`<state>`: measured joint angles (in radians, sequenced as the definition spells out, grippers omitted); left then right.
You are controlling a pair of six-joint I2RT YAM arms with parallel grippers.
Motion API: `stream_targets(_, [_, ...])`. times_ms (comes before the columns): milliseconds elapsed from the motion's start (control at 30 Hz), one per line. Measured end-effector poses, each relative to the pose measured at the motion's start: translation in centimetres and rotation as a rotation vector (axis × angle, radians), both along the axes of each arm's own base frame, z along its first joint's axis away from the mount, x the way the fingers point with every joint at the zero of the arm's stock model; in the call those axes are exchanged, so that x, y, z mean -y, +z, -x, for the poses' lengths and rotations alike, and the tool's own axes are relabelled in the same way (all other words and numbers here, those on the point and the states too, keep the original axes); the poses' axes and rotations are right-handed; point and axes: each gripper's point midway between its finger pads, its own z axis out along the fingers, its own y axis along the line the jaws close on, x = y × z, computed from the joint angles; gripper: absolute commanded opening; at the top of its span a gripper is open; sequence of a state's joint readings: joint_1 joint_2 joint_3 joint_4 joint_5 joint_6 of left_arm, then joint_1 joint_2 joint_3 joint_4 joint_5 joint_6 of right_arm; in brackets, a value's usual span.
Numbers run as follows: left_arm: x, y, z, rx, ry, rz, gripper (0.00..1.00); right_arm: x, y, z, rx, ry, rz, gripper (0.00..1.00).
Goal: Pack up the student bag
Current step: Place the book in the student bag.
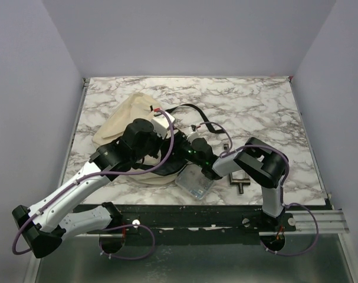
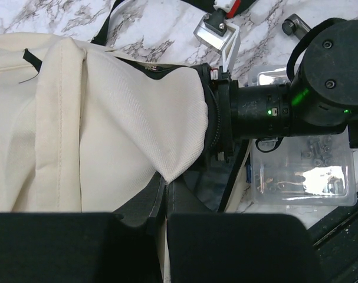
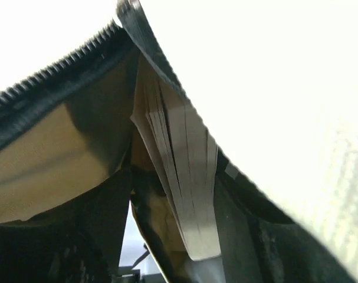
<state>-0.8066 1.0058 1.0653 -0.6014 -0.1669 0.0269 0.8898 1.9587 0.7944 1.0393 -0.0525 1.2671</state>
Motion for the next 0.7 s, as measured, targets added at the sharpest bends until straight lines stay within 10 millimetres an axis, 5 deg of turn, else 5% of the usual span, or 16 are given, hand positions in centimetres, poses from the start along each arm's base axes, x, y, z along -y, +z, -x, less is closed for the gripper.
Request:
stream_targets(100, [-0.3, -0.2, 0.4, 0.003, -0.004, 0.003, 0.0, 0.6, -0.1, -0.6, 0.019, -0.042, 0.0, 0.69])
stream_targets(400, [-0.5, -2.4, 1.1, -0.019, -0.032, -0.012, 0.0, 2.0, -1.7, 1.0, 0.004, -0.037, 0.062, 0.67])
stream_targets(700, [-0.5, -2.0, 1.2, -0.004, -0.035, 0.001, 0.0, 0.2, -2.9, 1.3, -0.009, -0.013, 0.066, 0.01])
